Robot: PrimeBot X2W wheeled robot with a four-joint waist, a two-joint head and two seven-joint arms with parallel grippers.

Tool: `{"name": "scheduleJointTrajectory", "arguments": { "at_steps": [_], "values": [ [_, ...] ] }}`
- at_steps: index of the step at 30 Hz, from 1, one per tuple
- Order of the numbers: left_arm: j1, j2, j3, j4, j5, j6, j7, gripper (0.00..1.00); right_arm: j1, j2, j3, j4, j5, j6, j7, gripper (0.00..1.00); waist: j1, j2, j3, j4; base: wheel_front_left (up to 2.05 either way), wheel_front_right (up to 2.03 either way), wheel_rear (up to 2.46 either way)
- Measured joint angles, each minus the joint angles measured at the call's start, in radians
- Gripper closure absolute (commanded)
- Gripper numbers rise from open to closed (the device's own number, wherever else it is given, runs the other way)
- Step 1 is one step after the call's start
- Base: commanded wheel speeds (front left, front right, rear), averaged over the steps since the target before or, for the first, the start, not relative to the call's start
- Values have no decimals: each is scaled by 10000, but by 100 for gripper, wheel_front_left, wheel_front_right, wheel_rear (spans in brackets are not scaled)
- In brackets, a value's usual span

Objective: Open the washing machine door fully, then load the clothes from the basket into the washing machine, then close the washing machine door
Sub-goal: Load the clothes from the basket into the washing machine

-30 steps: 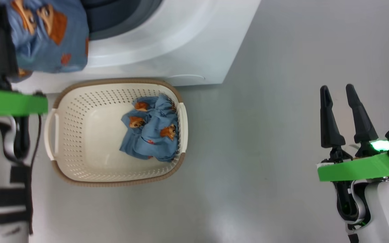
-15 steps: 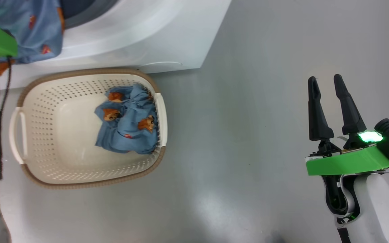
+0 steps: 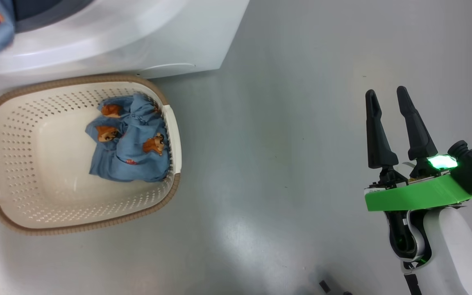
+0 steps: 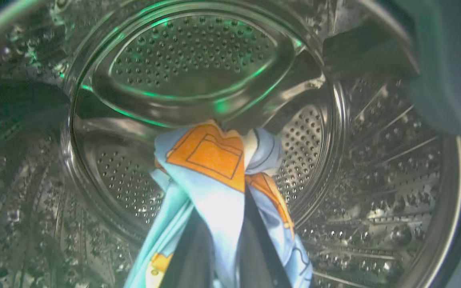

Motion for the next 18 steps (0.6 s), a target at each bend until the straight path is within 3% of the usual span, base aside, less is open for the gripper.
{"name": "scheduleJointTrajectory", "arguments": {
  "at_steps": [4, 6, 7, 18],
  "values": [
    [25, -36, 35, -263, 159, 0, -4, 100, -74, 12, 31, -6, 96, 0, 0, 0, 0, 0, 108, -66, 0, 0, 0],
    [163, -69, -8, -35, 199, 0, -4, 47, -166, 15, 58, -12, 115, 0, 0, 0, 0, 0, 118, -77, 0, 0, 0],
    [260, -73, -6, 105, 201, 0, -4, 2, -172, 15, 96, -21, 148, 0, 0, 0, 0, 0, 119, -81, 0, 0, 0],
    [418, -65, -130, 662, 192, 0, -2, 0, -171, 21, 270, -19, 199, 0, 0, 0, 0, 0, 67, 18, 0, 0, 0]
  ]
}}
